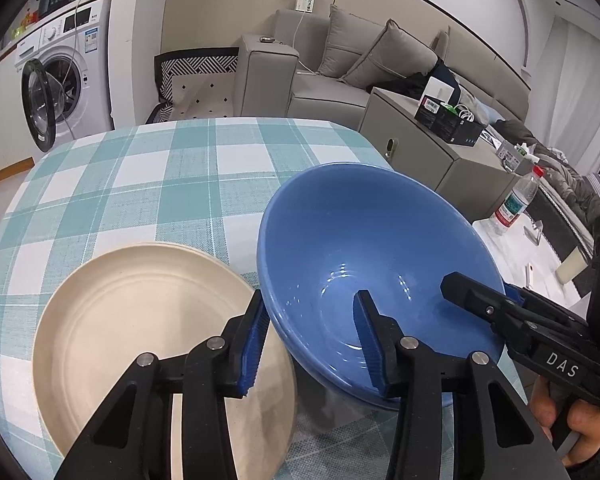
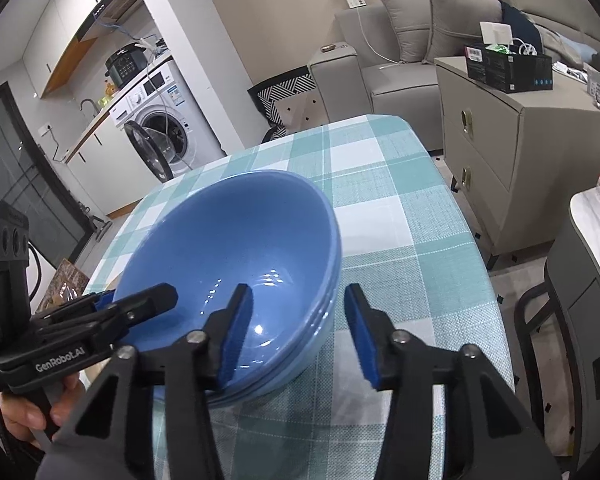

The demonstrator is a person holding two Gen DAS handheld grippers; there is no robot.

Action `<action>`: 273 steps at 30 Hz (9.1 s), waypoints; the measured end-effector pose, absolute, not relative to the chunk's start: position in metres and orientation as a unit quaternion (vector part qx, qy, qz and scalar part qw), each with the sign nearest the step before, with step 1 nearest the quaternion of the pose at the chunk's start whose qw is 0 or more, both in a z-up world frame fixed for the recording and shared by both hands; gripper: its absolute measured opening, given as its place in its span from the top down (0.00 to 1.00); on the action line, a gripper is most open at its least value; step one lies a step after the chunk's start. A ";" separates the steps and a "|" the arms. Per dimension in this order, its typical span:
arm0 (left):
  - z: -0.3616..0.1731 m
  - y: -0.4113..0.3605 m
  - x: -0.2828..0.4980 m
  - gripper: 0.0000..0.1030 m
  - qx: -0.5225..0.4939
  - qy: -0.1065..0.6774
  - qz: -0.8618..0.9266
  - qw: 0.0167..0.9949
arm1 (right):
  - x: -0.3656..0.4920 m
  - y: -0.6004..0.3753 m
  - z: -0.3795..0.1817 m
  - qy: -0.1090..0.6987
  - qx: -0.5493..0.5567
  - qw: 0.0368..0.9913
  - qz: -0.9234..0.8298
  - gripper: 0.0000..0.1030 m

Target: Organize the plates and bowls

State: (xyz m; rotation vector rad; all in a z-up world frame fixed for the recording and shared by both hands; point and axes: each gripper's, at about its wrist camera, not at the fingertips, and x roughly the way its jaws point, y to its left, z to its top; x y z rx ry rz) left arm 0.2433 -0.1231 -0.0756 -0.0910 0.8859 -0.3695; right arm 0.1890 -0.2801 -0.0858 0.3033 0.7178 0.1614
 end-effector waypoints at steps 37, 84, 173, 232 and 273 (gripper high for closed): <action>-0.062 -0.129 0.230 0.59 -0.023 0.408 -0.163 0.898 | 0.180 -0.275 -0.074 0.334 0.107 0.935 0.047 0.63; 0.001 -0.088 0.186 0.59 -0.038 0.349 -0.147 0.925 | 0.151 -0.232 -0.013 0.291 0.064 0.953 0.050 0.63; -0.057 0.039 0.223 0.59 -0.073 0.386 -0.046 0.919 | 0.236 -0.118 -0.072 0.352 0.044 0.927 0.121 0.63; -0.045 0.046 0.055 0.00 0.013 0.233 -0.012 0.972 | 0.091 -0.165 -0.057 0.220 -0.011 0.956 0.193 0.00; -0.087 0.061 0.074 0.00 -0.022 0.223 0.006 0.975 | 0.094 -0.178 -0.098 0.187 0.031 0.961 0.202 0.00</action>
